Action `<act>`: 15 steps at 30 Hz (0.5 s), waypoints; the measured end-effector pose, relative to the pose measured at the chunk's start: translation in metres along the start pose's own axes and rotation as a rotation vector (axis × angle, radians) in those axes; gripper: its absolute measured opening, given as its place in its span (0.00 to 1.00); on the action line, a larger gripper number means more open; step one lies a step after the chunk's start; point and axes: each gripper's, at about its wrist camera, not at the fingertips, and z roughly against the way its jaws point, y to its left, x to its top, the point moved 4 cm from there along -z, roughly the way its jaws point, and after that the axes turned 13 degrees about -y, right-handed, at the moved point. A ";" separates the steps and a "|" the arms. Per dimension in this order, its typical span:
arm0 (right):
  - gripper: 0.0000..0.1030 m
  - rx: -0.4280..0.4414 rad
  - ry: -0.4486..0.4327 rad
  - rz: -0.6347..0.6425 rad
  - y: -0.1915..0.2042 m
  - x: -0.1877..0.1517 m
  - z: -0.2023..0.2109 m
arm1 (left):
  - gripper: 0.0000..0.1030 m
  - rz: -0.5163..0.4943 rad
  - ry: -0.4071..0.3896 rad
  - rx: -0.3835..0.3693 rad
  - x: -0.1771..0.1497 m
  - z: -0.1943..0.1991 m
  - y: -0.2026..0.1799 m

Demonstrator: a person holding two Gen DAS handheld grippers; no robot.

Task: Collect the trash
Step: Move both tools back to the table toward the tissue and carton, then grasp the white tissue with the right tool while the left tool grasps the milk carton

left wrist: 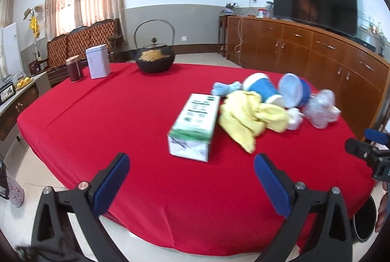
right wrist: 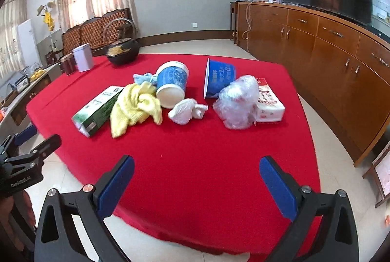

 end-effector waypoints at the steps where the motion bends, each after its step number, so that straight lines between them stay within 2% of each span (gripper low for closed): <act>1: 1.00 0.001 0.005 -0.005 0.001 0.002 -0.007 | 0.99 0.006 0.004 0.004 0.001 -0.009 0.004; 8: 0.90 0.006 0.033 -0.045 0.003 0.013 -0.058 | 0.94 0.003 0.060 -0.001 -0.003 -0.051 0.010; 12: 0.77 0.020 0.061 -0.039 0.009 0.017 -0.088 | 0.85 0.006 0.090 -0.022 -0.003 -0.070 0.008; 15: 0.75 0.017 0.088 -0.019 0.014 0.017 -0.108 | 0.82 0.008 0.110 -0.030 -0.003 -0.081 0.007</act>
